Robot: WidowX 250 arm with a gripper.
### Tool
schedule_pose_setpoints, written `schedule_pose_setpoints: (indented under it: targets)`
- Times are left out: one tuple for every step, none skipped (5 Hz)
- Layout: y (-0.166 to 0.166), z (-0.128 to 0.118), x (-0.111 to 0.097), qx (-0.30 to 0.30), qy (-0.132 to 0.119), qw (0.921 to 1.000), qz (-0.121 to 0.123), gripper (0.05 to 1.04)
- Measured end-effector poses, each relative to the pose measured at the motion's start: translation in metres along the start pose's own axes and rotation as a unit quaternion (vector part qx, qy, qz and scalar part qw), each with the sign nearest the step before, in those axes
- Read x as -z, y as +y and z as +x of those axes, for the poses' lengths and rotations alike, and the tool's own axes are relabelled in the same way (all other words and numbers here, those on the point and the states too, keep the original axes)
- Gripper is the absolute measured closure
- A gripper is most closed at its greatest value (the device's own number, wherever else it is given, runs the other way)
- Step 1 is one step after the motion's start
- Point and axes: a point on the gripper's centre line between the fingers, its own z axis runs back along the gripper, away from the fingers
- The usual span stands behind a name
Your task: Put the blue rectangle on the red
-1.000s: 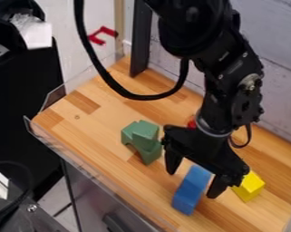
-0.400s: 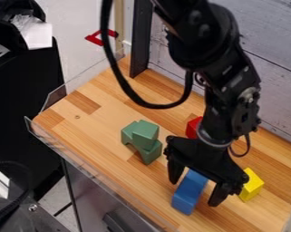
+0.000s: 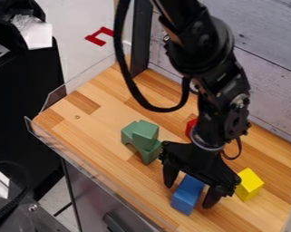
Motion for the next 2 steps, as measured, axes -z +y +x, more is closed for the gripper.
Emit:
schedule_pose_setpoints:
  targets:
    - [-0.0005,0.0039,0.0,-0.007,-0.009,0.9999,-0.008,0.394]
    - [0.0,0.0043,0.0004,-0.012,-0.01,0.9998,-0.01,0.524]
